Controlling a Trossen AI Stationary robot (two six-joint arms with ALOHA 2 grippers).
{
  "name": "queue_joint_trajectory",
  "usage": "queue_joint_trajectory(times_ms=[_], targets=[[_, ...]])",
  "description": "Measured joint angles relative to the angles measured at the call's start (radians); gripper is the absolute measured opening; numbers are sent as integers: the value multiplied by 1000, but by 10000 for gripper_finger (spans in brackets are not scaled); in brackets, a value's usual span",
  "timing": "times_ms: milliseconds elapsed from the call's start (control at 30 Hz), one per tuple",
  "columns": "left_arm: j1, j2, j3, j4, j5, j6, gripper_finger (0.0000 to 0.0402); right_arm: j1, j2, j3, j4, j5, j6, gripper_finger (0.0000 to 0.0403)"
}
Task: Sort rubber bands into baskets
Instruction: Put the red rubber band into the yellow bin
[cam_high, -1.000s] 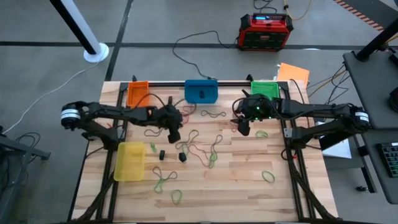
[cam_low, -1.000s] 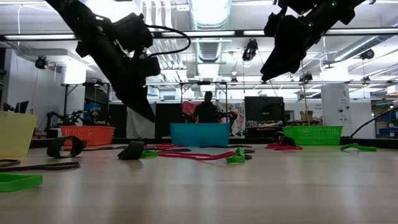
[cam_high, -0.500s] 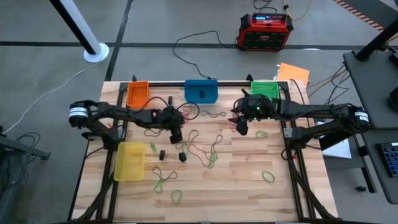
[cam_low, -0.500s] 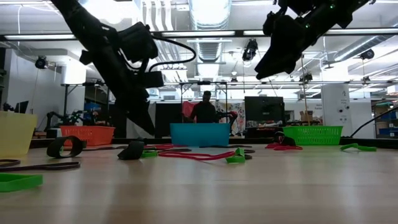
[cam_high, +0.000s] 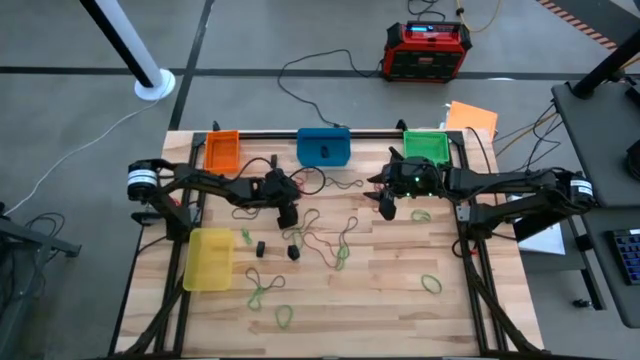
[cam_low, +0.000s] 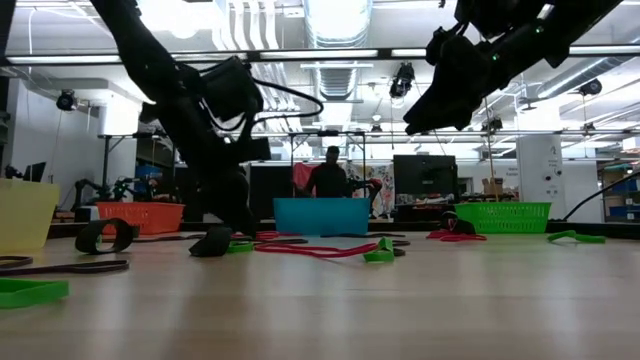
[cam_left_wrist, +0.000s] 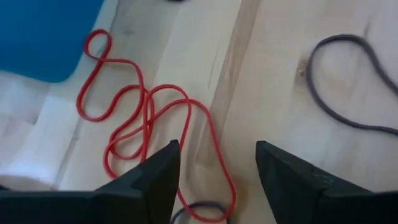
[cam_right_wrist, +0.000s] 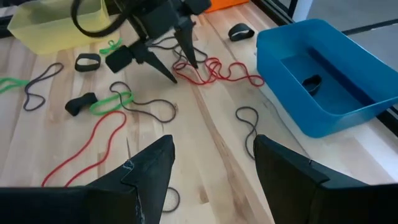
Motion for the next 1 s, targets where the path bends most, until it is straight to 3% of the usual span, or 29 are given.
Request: queue_joint_trajectory(times_ms=[233,567,800,1000], targets=[[23,44,5,23,16,-2,164,0,0,0,3,-2,-25,215],[77,53,4,29,117,-7,8,0,0,-1,10,-2,-50,215],[74,15,-1,23,123,-15,1,0,0,-6,11,-2,-51,215],[72,-108,-4,22,209,-12,0,0,0,-27,35,-2,-51,215]])
